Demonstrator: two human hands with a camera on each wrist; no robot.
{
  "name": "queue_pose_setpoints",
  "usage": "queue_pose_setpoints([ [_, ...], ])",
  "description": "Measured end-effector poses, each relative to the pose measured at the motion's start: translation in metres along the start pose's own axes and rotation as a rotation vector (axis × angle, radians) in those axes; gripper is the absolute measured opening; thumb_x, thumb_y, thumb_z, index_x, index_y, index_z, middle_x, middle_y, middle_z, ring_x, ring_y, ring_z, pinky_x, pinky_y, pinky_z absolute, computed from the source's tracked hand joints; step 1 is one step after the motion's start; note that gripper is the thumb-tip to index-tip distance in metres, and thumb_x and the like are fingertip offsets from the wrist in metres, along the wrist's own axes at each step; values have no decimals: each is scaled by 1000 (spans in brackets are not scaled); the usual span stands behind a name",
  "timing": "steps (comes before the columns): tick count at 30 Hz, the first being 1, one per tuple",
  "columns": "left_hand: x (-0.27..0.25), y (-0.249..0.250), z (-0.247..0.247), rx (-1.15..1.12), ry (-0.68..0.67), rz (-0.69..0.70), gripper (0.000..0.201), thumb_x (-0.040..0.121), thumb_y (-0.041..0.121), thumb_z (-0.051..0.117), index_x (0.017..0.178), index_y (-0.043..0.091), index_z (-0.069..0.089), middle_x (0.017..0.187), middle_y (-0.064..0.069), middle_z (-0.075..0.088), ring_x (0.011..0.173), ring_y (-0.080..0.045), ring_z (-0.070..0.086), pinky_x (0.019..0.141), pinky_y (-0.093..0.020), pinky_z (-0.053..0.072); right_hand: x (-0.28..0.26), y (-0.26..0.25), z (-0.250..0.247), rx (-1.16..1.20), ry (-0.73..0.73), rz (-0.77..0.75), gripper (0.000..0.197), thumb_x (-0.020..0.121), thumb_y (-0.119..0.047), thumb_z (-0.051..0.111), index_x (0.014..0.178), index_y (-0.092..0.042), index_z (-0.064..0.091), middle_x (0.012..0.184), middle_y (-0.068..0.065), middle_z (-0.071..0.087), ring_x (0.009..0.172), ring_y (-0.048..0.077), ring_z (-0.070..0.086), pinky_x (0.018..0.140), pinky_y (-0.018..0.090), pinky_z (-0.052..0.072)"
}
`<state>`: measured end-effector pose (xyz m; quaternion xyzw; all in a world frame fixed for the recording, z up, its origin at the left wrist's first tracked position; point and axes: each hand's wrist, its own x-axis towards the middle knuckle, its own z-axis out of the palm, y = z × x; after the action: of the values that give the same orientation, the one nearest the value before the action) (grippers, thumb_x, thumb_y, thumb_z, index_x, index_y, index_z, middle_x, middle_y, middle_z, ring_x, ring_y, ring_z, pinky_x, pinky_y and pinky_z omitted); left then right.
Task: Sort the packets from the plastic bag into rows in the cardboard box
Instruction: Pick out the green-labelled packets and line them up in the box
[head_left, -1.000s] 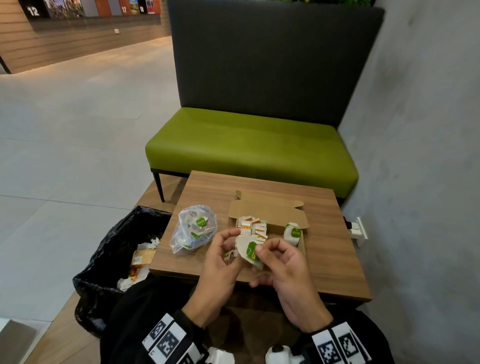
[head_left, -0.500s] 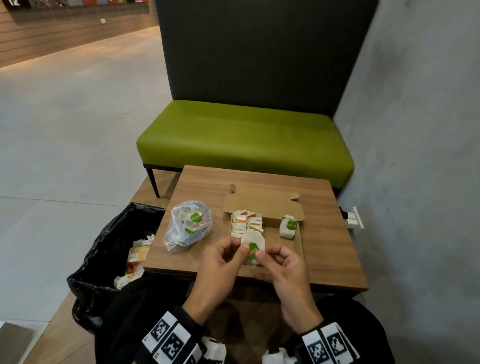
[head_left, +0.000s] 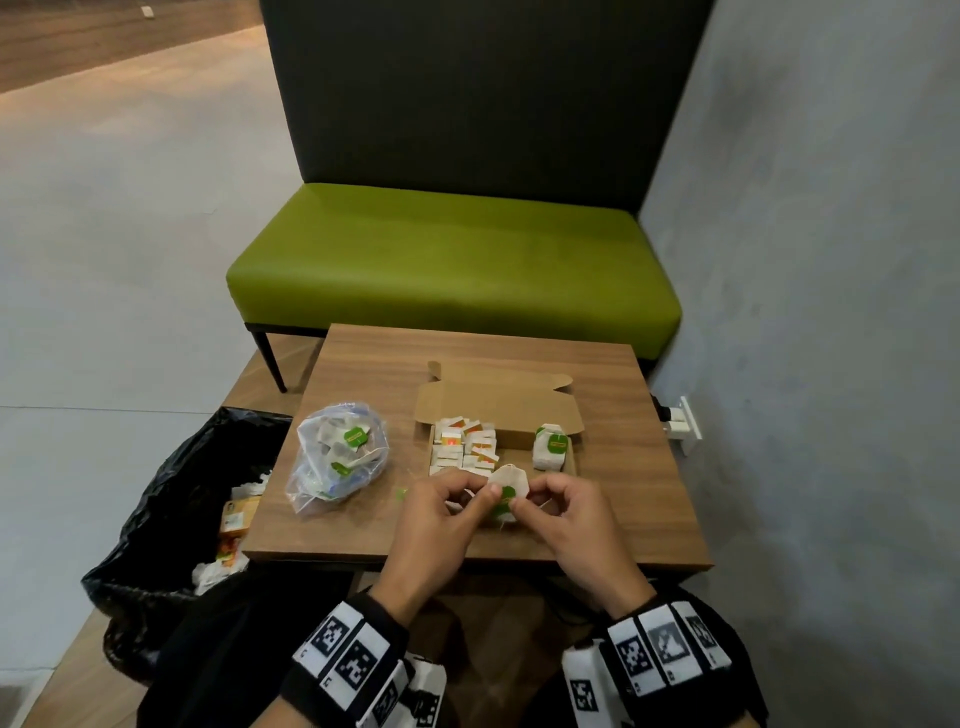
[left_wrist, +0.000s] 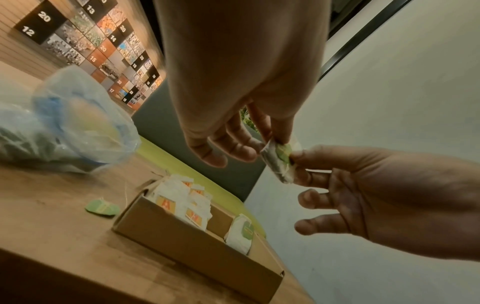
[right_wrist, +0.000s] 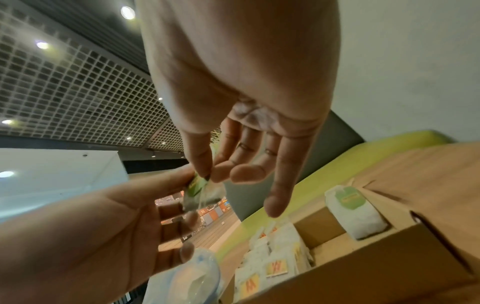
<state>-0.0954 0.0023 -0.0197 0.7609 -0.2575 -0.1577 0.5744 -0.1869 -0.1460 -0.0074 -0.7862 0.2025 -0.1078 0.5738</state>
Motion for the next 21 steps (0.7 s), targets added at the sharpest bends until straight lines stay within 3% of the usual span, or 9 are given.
queue_pose_setpoints([
  [2,7,-4,5,9,-4,-3,10,91,29,69,89,25,78,88,6,70,81,-10,62,68,-26,51,9,4,-5,-11,-19,10,7,88,-18,74,91,-25,75,81,-2,74,72,9,66,65,32,56],
  [5,17,-12,12,80,13,-38,15,89,33,70,101,27,76,100,10,67,82,-7,62,67,-15,49,27,20,-16,-153,-27,25,4,89,-24,72,91,-24,75,82,0,73,75,15,66,69,38,55],
  [9,21,-29,14,281,-116,-190,34,90,42,67,122,31,64,118,10,56,92,-5,58,78,-17,50,62,48,-41,-362,196,106,6,88,-30,73,92,-27,75,85,-6,65,79,18,63,71,40,53],
  [12,19,-41,17,394,-210,-251,45,90,44,66,132,29,55,127,11,48,109,-7,55,96,-30,51,86,67,-50,-552,157,223,15,87,-38,73,98,-27,76,92,-9,57,84,14,59,72,34,49],
  [14,18,-44,18,427,-234,-254,49,91,42,65,136,28,52,131,12,46,118,-8,51,104,-31,47,98,73,-50,-528,63,290,15,87,-37,73,98,-27,76,95,-13,56,91,12,58,77,32,47],
  [17,18,-48,18,464,-243,-226,49,92,40,63,138,29,50,131,15,43,121,-5,47,105,-26,44,110,79,-46,-592,-4,332,14,86,-35,75,97,-26,76,100,-10,63,101,14,60,79,30,46],
  [21,19,-52,17,468,-246,-205,48,92,41,62,138,30,50,127,18,43,117,-1,48,103,-24,45,115,82,-30,-874,149,303,12,89,-36,71,94,-26,75,109,0,55,109,21,52,79,32,47],
])
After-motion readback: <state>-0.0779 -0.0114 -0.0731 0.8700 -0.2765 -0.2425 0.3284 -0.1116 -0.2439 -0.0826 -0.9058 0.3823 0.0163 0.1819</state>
